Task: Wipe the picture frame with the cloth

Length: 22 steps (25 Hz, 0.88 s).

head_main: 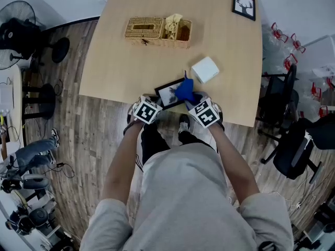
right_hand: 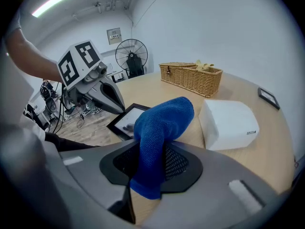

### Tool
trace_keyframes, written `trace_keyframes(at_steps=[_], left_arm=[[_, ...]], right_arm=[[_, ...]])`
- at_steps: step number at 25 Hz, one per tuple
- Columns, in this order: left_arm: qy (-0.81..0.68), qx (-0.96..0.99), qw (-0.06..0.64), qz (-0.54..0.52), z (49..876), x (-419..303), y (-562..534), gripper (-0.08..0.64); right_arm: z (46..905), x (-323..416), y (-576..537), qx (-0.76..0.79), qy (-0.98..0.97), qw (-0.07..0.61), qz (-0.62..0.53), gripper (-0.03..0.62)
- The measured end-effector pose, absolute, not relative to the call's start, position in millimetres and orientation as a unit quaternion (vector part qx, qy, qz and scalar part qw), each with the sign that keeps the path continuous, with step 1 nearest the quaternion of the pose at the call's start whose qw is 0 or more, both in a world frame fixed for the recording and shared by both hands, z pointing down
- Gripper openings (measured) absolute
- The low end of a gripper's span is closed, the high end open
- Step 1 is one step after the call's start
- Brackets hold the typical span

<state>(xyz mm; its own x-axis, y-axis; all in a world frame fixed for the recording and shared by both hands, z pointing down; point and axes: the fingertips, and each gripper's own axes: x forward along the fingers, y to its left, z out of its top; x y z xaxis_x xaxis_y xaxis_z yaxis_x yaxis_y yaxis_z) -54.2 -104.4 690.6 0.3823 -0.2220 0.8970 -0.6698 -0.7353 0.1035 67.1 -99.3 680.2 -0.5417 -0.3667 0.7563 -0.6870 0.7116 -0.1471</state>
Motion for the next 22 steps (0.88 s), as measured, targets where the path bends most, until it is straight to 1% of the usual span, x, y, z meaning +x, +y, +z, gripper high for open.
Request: trace_keyframes(at_steps=[6,13,22], left_arm=[[-0.307,0.794,0.217,0.478,689,-52,-104,0.052],[-0.400,0.788,0.251,0.394,656,-67,-99,0.052],[-0.455,0.788,0.275,0.311,619,-71,-63,0.052]], right_arm=[[663,78,-81,0.331,-0.849,0.323,0.255,0.106],[650,76,-71,0.357,-0.844,0.289,0.276,0.106],[623,73,-56,0.394,-0.838,0.257,0.277,0.106]])
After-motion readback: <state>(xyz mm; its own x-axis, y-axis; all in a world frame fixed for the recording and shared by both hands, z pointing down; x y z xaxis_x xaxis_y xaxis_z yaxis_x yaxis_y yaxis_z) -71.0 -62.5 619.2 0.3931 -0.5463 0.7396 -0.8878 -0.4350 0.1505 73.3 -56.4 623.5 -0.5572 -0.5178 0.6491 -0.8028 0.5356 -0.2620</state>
